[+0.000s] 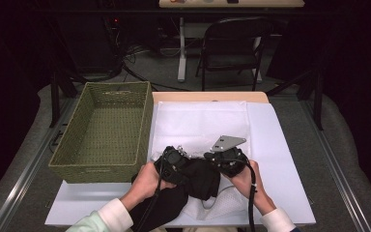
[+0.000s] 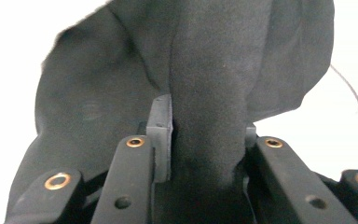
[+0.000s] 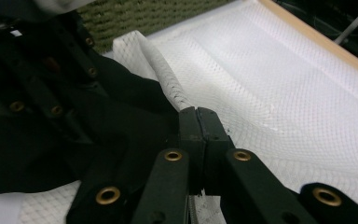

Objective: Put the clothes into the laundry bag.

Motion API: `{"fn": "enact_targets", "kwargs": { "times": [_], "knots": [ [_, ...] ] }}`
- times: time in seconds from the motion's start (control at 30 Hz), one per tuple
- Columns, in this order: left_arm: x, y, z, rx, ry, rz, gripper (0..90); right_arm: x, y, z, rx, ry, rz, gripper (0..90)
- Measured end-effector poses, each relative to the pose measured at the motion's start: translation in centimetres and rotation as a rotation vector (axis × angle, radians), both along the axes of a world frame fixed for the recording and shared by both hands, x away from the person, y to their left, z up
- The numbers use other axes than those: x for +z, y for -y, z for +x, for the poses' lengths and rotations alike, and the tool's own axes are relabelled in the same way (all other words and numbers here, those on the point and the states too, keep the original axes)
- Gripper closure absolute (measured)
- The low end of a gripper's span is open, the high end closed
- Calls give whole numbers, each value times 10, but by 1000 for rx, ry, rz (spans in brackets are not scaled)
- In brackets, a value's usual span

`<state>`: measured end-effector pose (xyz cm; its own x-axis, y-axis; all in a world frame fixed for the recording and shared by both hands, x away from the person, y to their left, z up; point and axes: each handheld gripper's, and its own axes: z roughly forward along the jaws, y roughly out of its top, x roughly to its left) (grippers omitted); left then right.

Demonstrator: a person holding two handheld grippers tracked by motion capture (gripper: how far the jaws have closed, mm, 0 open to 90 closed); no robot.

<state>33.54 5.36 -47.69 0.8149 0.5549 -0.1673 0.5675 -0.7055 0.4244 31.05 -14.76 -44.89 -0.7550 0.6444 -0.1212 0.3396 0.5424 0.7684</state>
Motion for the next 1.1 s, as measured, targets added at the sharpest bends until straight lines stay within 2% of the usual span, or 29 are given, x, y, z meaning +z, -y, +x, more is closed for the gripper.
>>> {"fn": "enact_targets", "kwargs": {
  "times": [0.03,0.1,0.2,0.23,0.27,0.33,0.47,0.5,0.67,0.97,1.1],
  "knots": [
    [5,-1,3,29,1,-25,716,2,-1,-1,5,3,4,900],
    [9,0,7,60,9,-38,724,5,-2,-2,11,11,16,900],
    [1,6,9,73,-9,-35,705,3,-3,-2,17,-7,16,900],
    [-3,8,10,63,-13,-25,695,2,-3,-2,17,-14,15,900],
    [-6,10,9,71,-11,-29,667,0,-2,-1,17,-23,15,900],
    [-9,11,9,64,5,-9,612,-4,-1,0,18,-43,14,900],
    [-13,8,9,74,7,-5,511,-9,4,4,29,-108,49,899],
    [-12,7,9,72,10,3,456,-12,4,4,31,-125,42,898],
    [-7,1,1,59,41,25,362,-18,3,5,26,-145,7,882],
    [-4,-14,-15,32,61,12,273,-25,0,7,12,-154,-62,720],
    [-2,-19,-24,13,68,1,254,-28,-1,9,-10,-164,-80,692]
  ]
}}
